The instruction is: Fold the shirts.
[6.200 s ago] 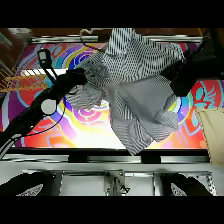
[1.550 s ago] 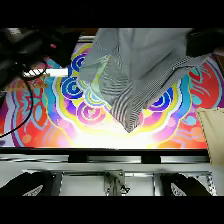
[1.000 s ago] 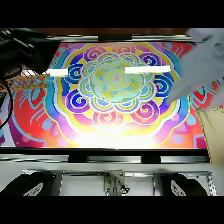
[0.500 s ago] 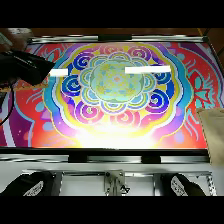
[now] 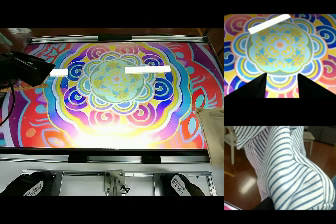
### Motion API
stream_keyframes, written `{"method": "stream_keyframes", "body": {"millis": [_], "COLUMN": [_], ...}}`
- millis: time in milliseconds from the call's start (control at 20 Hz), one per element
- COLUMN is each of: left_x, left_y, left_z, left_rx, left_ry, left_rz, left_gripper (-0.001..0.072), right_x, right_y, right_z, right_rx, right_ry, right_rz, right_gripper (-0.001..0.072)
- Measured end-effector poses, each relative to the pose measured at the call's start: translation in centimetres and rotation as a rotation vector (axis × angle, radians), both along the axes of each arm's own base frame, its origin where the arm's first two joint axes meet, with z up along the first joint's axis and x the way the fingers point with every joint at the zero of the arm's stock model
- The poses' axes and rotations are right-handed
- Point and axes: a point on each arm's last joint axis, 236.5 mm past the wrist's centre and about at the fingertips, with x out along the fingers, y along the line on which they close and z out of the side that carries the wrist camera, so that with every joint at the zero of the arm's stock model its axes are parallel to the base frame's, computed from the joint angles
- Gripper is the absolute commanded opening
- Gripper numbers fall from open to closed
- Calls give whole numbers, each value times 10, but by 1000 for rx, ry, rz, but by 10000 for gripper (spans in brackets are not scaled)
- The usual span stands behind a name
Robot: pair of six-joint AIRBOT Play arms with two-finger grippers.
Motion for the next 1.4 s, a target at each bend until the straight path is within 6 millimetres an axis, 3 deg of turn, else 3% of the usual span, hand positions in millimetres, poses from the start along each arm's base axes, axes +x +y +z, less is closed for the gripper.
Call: {"method": "stream_keyframes", "body": {"millis": [250, 450, 650, 1100, 1250, 1400], "left_x": [0, 0, -1, -15, -19, -20], "left_y": [0, 0, 0, 2, 3, 3], "left_z": [0, 0, 1, 11, 14, 16], "left_rx": [0, 0, -1, -4, -18, -27], "left_ry": [1, 1, -1, -18, -17, -15], "left_rz": [0, 0, -1, -6, -1, 2], "left_gripper": [464, 464, 465, 465, 465, 465], "right_x": [14, 1, -34, -137, -168, -182], "right_y": [-21, -45, -71, -115, -125, -133], "right_z": [-12, -9, -6, -11, -25, -45], "right_rx": [-7, -40, -49, -15, 39, 109], "right_ry": [40, 42, 5, -87, -107, -90], "right_rz": [-23, -82, -186, -427, -494, -511], "right_gripper": [79, 79, 79, 79, 79, 83]}}
